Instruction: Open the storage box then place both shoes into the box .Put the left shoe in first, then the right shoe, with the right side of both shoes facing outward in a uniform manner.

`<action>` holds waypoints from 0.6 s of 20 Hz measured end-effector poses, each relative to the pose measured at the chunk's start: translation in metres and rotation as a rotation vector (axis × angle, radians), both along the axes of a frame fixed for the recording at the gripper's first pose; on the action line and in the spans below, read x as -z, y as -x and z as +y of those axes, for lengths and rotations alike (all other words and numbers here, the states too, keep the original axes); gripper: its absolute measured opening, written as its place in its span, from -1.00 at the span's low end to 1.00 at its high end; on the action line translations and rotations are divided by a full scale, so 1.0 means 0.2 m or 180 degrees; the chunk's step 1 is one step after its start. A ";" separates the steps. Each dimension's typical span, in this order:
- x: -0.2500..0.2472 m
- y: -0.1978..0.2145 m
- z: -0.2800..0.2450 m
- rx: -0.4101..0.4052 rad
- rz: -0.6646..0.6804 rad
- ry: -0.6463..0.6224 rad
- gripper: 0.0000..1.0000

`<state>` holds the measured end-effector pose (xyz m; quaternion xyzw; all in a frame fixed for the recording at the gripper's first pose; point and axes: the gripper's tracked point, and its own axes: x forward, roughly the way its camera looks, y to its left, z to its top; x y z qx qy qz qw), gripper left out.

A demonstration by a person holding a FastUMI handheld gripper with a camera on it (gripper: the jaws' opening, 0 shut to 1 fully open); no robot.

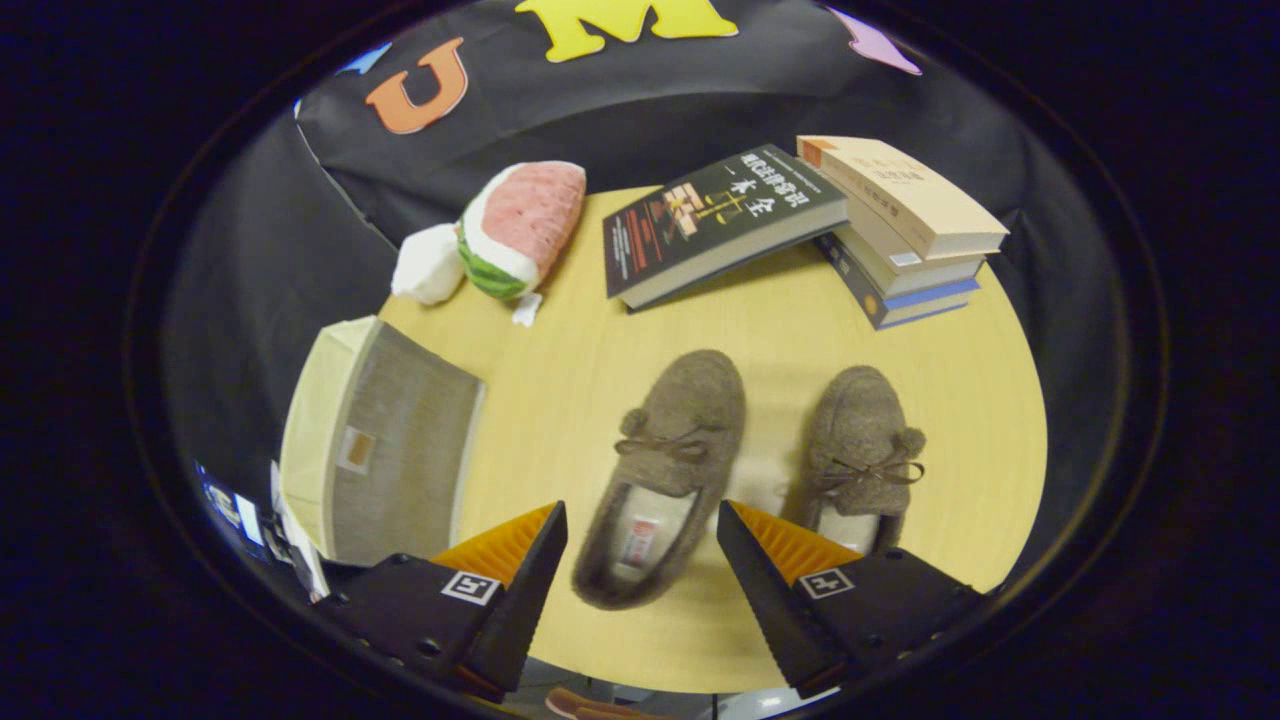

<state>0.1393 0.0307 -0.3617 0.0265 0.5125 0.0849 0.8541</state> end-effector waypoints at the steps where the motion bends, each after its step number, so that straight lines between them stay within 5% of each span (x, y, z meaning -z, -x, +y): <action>1: 0.04 0.01 -0.02 0.0043 0.0050 0.0042 0.77; 7: 0.20 -0.05 -0.16 0.0436 0.0253 0.0317 0.40; 12: 0.26 -0.08 -0.14 0.0441 0.0323 0.0289 -0.06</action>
